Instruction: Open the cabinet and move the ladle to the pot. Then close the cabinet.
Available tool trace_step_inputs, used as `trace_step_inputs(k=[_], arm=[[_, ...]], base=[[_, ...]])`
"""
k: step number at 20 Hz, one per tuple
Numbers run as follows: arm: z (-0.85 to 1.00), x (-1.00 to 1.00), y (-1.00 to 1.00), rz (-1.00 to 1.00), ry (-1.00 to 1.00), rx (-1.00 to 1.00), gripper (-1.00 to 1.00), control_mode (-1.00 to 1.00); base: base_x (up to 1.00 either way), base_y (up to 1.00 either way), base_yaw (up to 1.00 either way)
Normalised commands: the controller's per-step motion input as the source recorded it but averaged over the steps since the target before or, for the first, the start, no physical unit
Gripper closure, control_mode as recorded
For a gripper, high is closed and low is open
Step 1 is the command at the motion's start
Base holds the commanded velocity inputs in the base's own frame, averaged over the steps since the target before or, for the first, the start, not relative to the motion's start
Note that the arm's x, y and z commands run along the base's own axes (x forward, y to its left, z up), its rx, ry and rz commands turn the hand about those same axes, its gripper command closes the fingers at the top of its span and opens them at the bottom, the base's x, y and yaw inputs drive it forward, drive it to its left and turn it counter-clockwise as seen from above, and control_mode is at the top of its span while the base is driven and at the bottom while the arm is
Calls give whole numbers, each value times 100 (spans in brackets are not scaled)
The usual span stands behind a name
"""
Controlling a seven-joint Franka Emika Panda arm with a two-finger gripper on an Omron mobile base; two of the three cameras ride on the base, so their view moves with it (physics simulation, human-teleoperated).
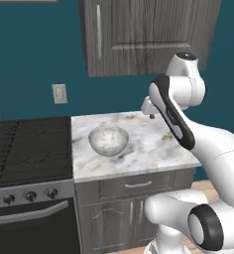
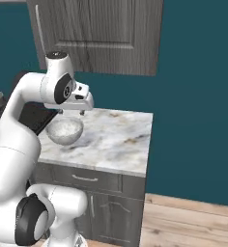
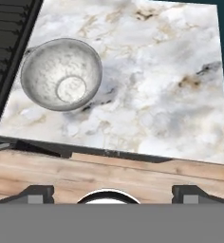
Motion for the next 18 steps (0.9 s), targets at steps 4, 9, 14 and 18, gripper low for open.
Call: trace_step_inputs(k=[4, 9, 14, 18], arm=[[0, 0, 0, 0, 0, 0, -100, 100], [0, 0, 0, 0, 0, 0, -100, 100], [0, 0, 0, 0, 0, 0, -100, 100], [0, 0, 0, 0, 0, 0, -100, 100]], base=[[0, 100, 3], [12, 71, 0], [25, 32, 0], [56, 20, 0]])
